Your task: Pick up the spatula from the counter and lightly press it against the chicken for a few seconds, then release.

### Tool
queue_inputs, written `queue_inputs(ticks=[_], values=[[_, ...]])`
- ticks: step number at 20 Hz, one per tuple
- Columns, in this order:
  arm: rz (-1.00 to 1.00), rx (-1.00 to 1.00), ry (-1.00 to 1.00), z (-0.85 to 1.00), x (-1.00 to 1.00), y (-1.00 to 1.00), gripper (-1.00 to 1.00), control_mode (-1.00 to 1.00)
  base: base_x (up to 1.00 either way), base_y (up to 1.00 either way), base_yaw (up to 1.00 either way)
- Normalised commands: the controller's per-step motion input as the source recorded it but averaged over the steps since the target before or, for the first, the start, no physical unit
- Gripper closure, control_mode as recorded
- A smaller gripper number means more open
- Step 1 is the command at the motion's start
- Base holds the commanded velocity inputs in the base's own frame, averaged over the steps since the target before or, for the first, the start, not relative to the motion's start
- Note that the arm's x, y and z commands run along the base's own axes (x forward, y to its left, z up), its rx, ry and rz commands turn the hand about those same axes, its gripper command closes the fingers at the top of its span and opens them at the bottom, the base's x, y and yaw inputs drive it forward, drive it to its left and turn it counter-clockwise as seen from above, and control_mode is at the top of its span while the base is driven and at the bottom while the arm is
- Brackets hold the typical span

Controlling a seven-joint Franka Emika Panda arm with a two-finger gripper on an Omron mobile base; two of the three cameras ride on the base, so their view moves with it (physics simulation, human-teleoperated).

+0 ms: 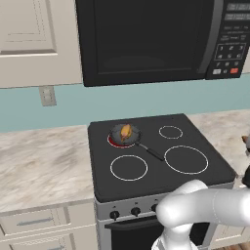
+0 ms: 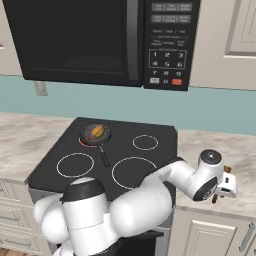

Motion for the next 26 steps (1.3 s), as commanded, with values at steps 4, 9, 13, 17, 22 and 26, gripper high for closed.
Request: queue_inputs(ticks=[4, 9, 13, 17, 22, 26], values=[[0.0, 0.01, 0.0, -0.13, 0.01, -0.1, -1.0, -1.0, 0.0, 0.0, 0.0], [0.0, 0.0, 0.0, -0.1, 0.1, -0.04, -1.0, -1.0, 0.0, 0.0, 0.0], [0.0, 0.01, 0.01, -0.08, 0.17, -0.01, -1.0, -1.0, 0.0, 0.0, 0.0], [0.0, 0.01, 0.01, -0.07, 0.16, -0.02, -1.0, -1.0, 0.0, 0.0, 0.0], [0.0, 0.01, 0.01, -0.1, 0.12, -0.14, -1.0, -1.0, 0.0, 0.0, 0.0], [0.0, 0.01, 0.01, -0.12, 0.17, -0.13, -1.0, -1.0, 0.0, 0.0, 0.0]])
